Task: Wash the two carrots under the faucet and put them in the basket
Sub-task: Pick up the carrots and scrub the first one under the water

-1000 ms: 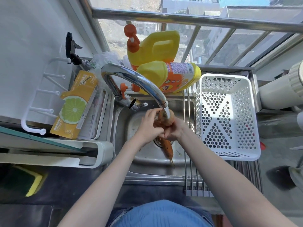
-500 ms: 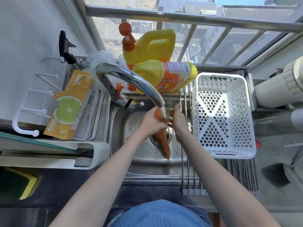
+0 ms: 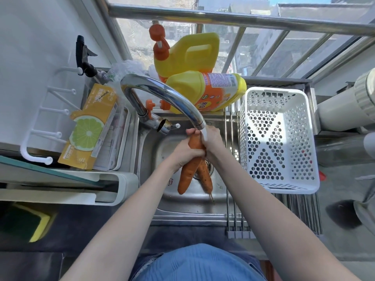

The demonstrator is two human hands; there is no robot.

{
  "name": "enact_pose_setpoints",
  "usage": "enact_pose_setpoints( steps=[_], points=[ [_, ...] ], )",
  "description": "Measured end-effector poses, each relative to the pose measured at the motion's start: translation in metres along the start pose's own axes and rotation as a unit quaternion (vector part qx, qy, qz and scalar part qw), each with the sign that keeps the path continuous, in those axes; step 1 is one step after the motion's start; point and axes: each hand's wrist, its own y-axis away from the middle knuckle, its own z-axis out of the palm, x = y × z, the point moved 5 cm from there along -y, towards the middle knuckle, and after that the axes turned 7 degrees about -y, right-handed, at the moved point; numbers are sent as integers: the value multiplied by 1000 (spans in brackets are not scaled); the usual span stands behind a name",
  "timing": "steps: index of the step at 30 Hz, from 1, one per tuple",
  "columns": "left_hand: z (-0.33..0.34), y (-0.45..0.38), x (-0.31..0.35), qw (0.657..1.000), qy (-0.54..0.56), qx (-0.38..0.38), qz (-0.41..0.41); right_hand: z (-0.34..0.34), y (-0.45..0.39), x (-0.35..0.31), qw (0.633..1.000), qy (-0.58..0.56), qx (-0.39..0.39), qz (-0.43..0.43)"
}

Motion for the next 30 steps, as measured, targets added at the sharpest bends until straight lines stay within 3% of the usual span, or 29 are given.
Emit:
enact_pose_setpoints(
  steps=[3, 8, 11, 15, 17, 19, 21, 23, 26, 28, 30],
  points=[
    [5, 3, -14, 999, 34, -19, -4, 1, -1, 1, 995, -69, 54, 41],
    [7, 15, -45, 976, 103, -144, -129, -9, -2, 1, 981, -154, 79, 87],
    [9, 12, -42, 985, 79, -87, -129, -13, -3, -2, 975, -175, 116, 74],
    [7, 9, -35, 991, -56, 44, -112, -17, -3, 6, 975, -164, 149, 17],
    [4, 11, -33, 974, -186, 95, -91, -21, 1, 15, 970, -169, 175, 5],
    [3, 14, -30, 928, -343, 130, -71, -22, 9, 28, 968, -161, 190, 19],
    [2, 16, -30, 908, -386, 149, -62, -19, 13, 39, 972, -141, 181, 42],
    [3, 18, -37, 936, -311, 141, -88, -14, 12, 41, 980, -140, 119, 76],
    [13, 24, -43, 988, -41, 73, -133, -4, 14, 25, 984, -140, 2, 110],
    [25, 30, -40, 981, 121, -12, -153, 1, 13, 13, 973, -183, -61, 124],
    [34, 35, -32, 948, 251, -108, -165, 7, 9, 3, 962, -208, -122, 125]
  ],
)
